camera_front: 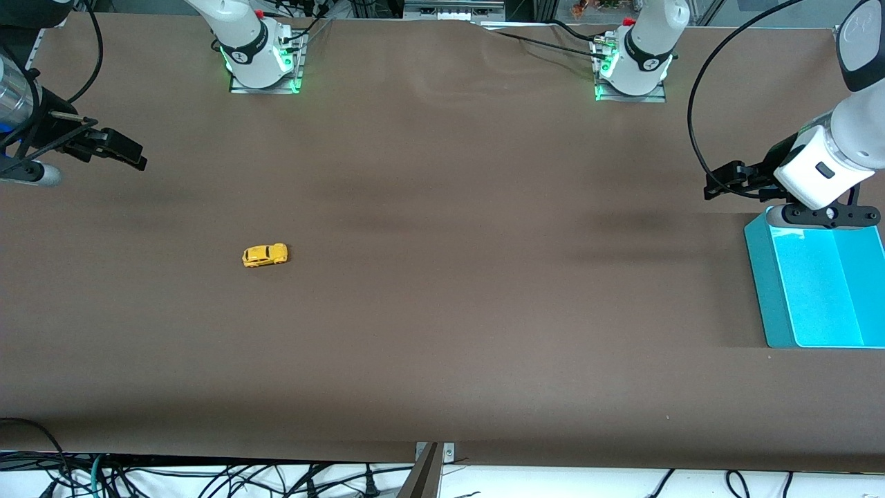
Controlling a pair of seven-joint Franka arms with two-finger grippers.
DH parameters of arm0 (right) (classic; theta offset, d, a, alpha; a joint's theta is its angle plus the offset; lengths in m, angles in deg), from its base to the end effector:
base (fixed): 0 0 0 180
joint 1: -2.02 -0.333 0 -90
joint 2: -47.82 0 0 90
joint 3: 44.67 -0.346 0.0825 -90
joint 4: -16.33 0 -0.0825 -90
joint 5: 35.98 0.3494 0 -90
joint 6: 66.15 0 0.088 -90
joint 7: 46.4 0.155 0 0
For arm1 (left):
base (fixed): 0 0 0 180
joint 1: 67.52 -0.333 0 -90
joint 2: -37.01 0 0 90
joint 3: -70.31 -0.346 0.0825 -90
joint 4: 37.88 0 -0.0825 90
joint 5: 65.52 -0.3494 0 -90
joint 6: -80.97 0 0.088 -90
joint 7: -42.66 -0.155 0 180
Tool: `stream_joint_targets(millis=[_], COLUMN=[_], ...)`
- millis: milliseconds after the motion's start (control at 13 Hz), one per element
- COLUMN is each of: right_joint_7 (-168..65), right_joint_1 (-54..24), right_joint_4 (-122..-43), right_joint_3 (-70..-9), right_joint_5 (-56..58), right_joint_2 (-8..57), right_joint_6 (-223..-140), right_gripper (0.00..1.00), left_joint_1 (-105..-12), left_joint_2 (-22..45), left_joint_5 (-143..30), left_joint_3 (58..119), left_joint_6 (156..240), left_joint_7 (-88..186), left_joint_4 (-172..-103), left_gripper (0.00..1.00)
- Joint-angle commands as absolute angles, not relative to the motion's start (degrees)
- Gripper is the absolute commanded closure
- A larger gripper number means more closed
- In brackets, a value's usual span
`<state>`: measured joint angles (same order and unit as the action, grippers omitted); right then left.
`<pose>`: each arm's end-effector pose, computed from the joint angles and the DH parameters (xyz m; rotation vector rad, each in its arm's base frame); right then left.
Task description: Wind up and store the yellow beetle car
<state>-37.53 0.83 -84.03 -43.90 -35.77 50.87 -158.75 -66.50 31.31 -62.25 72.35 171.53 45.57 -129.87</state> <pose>0.4960 0.0040 0.5586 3.1281 -0.2315 -0.1291 0.5407 -0.0369 0.5397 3.0814 0.0022 -0.1965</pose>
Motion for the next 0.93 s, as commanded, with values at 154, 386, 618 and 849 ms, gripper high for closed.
stream_joint_targets(millis=[154,386,618,849], right_joint_7=[-38.0,-38.0,-38.0,-38.1], right_joint_1=[0.6,0.5,0.6,0.5], right_joint_4=[-84.4,-84.4,-84.3,-84.3], right_joint_3=[-43.7,-43.7,-43.7,-43.7], right_joint_5=[-35.9,-35.9,-35.9,-36.5], right_joint_2=[51.9,51.9,51.8,51.8], right_joint_6=[-158.0,-158.0,-158.0,-158.0], right_gripper=[0.0,0.0,0.0,0.0], left_joint_1=[-66.5,-66.6,-66.6,-66.7], left_joint_2=[30.6,30.6,30.6,30.6], left_joint_5=[-63.0,-62.9,-62.9,-62.9], left_joint_3=[72.5,72.5,72.5,72.5], left_joint_6=[171.3,171.3,171.3,171.3], left_joint_7=[45.6,45.4,45.4,45.3], left_joint_4=[-128.3,-128.3,-128.3,-128.3], left_gripper=[0.0,0.0,0.0,0.0])
